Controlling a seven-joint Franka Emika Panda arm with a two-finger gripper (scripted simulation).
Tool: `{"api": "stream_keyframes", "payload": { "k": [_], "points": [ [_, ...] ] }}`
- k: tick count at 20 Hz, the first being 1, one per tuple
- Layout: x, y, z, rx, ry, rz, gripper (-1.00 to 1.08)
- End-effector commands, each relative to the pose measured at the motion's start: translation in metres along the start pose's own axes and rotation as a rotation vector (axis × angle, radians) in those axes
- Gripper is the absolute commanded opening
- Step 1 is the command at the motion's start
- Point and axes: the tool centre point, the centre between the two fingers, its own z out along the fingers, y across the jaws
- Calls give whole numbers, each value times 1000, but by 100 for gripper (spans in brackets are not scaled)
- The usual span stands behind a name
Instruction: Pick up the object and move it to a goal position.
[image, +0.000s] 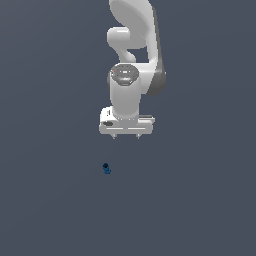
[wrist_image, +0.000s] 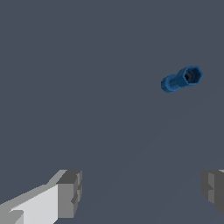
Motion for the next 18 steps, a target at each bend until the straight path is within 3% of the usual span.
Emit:
{"api": "stream_keyframes", "payload": {
  "k": [1, 9, 18],
  "points": [
    [0, 0, 0, 0, 0, 0, 100],
    [11, -30, -20, 23, 47, -50, 100],
    [20, -21, -14, 22, 45, -30, 100]
  ]
}}
